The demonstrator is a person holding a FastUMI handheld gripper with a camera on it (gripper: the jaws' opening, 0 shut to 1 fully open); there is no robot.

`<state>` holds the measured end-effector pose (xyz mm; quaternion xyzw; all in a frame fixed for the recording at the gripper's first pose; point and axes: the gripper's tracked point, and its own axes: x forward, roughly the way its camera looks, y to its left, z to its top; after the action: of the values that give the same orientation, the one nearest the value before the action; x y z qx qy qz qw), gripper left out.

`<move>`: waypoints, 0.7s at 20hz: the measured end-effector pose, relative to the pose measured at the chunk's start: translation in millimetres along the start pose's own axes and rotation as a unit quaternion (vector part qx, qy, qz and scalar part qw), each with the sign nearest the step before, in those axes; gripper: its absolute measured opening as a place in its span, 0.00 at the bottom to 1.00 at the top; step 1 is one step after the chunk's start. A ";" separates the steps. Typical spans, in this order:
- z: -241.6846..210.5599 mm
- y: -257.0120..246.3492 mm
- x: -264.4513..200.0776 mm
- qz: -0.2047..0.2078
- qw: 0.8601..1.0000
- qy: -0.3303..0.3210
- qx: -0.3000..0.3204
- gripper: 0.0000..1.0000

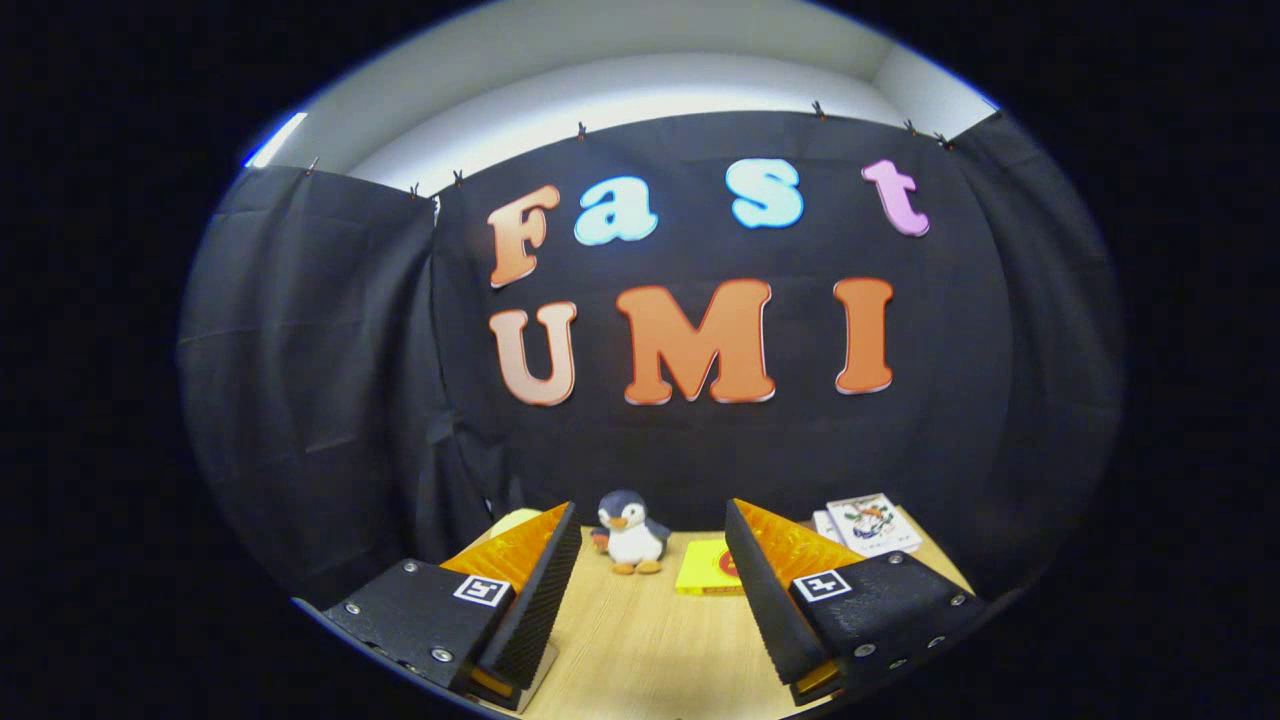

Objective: Open the storage box then place both shoes into the box .Put the left shoe in first, then the right shoe, with the right side of both shoes facing outward in a uniform manner.

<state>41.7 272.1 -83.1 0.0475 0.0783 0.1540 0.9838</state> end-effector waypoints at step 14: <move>67.7 -68.9 -21.4 -0.043 0.993 -0.107 -0.012 0.95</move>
<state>53.4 195.5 -21.6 0.0481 -0.0270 0.1062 0.9928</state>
